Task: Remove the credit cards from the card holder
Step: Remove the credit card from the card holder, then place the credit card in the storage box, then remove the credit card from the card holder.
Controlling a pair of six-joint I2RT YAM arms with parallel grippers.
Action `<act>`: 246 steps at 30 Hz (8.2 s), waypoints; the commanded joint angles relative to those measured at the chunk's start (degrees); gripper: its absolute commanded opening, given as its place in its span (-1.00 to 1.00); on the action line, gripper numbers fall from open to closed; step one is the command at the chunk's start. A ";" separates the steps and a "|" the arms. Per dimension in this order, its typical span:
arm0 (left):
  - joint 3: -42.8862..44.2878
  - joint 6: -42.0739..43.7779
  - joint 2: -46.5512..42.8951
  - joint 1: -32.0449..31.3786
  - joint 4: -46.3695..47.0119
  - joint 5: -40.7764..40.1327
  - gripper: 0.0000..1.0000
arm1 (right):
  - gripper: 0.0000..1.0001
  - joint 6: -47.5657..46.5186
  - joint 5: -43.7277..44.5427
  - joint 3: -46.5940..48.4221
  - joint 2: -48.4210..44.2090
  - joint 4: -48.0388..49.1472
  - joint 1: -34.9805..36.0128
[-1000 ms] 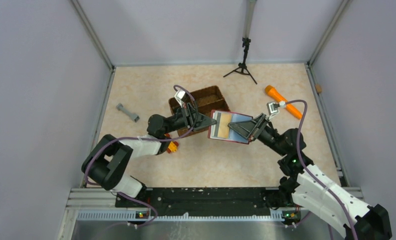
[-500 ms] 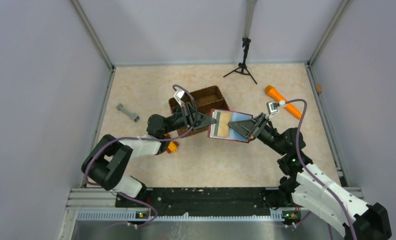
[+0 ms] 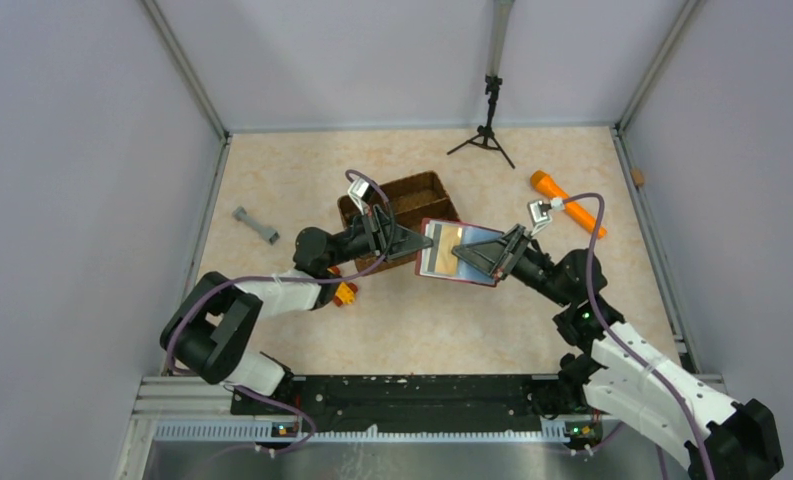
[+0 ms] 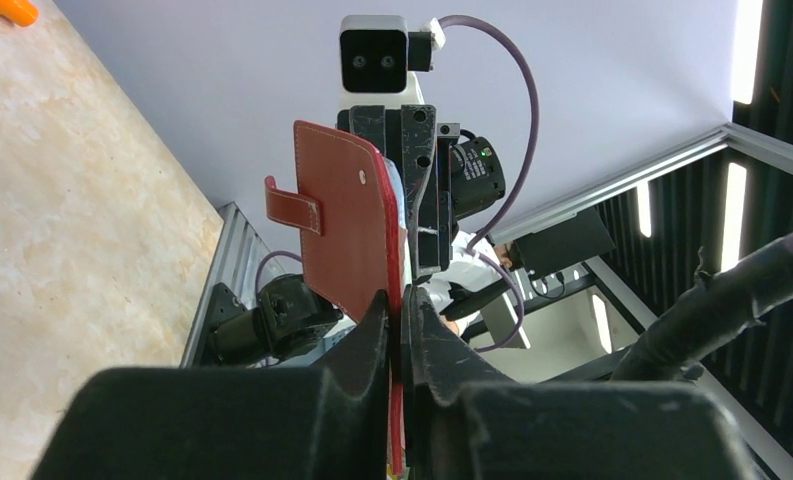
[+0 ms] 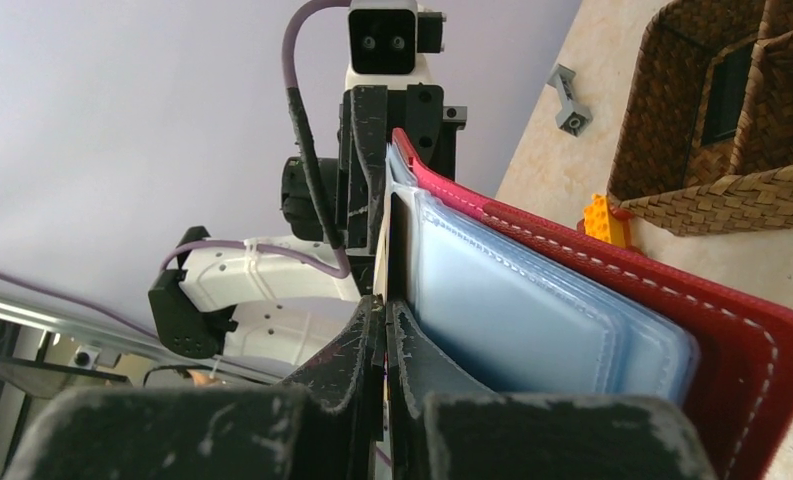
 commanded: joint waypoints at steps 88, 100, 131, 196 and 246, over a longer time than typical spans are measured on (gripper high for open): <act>18.22 57.45 -43.59 27.66 -99.42 -28.97 -1.00 | -1.00 32.33 55.21 24.70 47.15 -13.39 11.85; 18.58 58.76 -43.24 27.70 -101.04 -28.23 -1.00 | -0.82 32.91 55.09 27.91 53.67 -10.74 12.08; 12.68 45.20 -38.05 27.70 -80.29 -1.20 -1.00 | 0.40 -20.27 18.59 16.36 23.35 -0.27 6.12; 2.29 24.81 -28.84 19.13 -41.85 3.82 -0.77 | -1.00 -37.17 19.13 36.53 32.31 -23.33 19.96; -0.56 17.09 -25.70 19.14 -30.99 4.94 -1.00 | -0.27 -35.07 11.62 34.90 32.70 -17.98 17.90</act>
